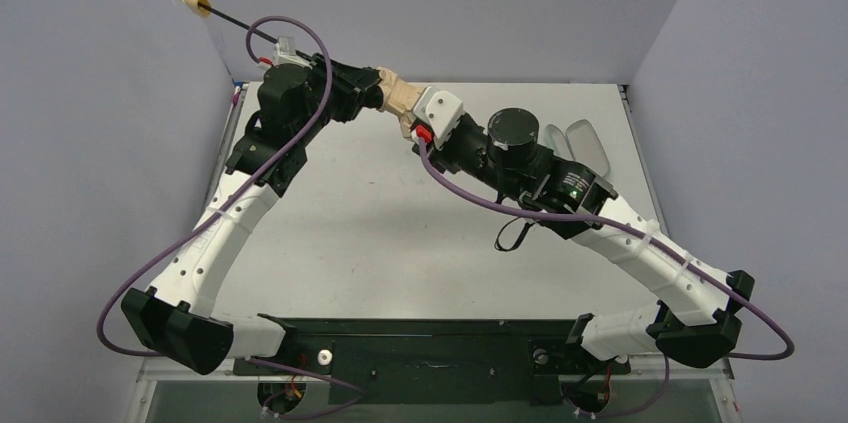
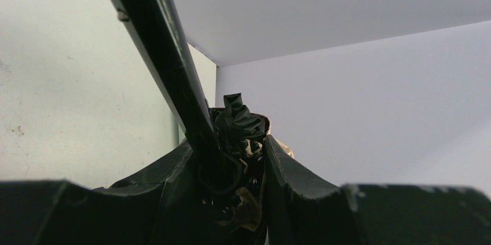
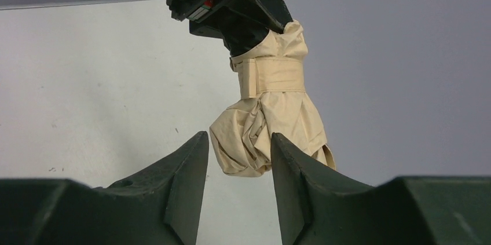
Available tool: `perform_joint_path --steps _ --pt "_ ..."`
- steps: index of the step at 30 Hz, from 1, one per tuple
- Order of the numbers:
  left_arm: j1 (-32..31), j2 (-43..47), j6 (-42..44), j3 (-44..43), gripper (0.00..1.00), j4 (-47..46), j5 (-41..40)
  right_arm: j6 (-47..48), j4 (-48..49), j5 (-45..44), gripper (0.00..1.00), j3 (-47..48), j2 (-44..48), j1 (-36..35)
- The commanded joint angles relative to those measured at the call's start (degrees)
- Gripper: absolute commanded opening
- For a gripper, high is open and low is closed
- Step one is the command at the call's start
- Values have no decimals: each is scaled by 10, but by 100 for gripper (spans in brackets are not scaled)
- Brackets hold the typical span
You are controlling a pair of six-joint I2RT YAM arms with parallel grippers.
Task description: Open the umbrella
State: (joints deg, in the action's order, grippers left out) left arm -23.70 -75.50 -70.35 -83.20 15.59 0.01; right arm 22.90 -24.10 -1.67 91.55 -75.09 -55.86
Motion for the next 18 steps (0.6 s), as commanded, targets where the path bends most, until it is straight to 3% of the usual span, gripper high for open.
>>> perform_joint_path --steps 1,4,9,18 --pt "-6 8 -28 -27 0 -47 0 43 84 -48 49 -12 -18 -8" --pt "-8 8 -30 -28 0 -48 0 74 113 -68 54 -22 -27 -15" --pt "-14 11 -36 -17 0 -53 0 106 148 -83 38 -40 -32 -24" --pt "-21 14 -39 5 0 -72 22 118 169 -69 26 -49 -49 -24"
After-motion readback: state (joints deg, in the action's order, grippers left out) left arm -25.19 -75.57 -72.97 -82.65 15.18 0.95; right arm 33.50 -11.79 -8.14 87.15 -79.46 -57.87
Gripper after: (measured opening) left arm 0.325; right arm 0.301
